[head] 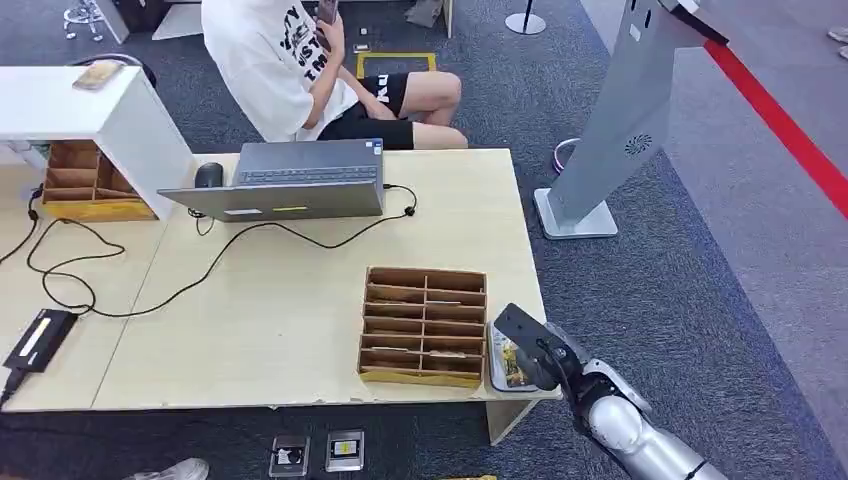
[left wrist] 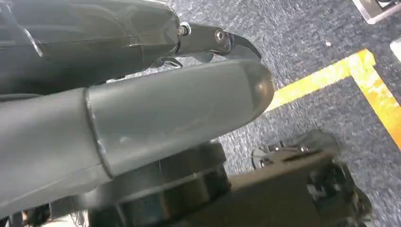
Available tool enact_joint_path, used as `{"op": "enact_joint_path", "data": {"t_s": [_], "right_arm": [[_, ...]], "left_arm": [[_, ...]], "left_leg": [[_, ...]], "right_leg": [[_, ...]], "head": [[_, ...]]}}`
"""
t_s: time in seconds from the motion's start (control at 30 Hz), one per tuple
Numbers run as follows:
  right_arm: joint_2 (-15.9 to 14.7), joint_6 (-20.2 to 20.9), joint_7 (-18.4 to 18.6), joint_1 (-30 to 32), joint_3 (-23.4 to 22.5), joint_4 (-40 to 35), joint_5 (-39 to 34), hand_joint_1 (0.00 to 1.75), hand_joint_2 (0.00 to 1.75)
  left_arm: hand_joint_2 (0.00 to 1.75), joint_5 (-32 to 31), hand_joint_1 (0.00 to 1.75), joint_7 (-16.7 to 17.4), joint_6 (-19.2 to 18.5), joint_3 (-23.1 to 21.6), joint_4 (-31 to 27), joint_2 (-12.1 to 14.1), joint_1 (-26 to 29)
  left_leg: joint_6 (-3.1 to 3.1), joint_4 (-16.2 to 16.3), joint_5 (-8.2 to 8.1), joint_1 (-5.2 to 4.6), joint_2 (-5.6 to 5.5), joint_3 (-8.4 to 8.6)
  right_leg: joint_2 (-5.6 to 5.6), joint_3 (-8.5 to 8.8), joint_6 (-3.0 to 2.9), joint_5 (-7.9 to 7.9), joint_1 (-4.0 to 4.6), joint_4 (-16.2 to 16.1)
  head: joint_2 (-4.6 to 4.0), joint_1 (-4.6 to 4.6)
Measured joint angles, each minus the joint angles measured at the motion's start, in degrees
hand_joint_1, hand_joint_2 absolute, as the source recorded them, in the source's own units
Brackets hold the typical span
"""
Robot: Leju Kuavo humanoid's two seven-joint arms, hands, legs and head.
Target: Pass the card to the sensor for recognition and then transmit it.
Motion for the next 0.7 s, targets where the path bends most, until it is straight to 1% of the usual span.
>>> {"op": "enact_joint_path", "data": {"t_s": [0.37,0.7], "right_arm": [[0.0,0.1,-0.2,-0.2,0.0,0.0,-0.3,1.75,1.75],[0.3,0.6,-1.9,-0.8,0.1,0.4,-1.1,1.75,1.75]], "left_arm": [[0.0,0.3,0.0,0.0,1.7,0.0,0.0,-1.1,0.4],[0.0,1.1,0.0,-0.3,2.2,0.1,0.0,-1.7,0.6]], "left_leg": [[0.0,0.0,0.0,0.0,0.0,0.0],[0.0,0.0,0.0,0.0,0.0,-0.03]], "right_leg": [[-0.01,0.01,0.0,0.0,-0.01,0.0],[-0.01,0.01,0.0,0.0,-0.01,0.0]], "head": [[0.0,0.0],[0.0,0.0]]}}
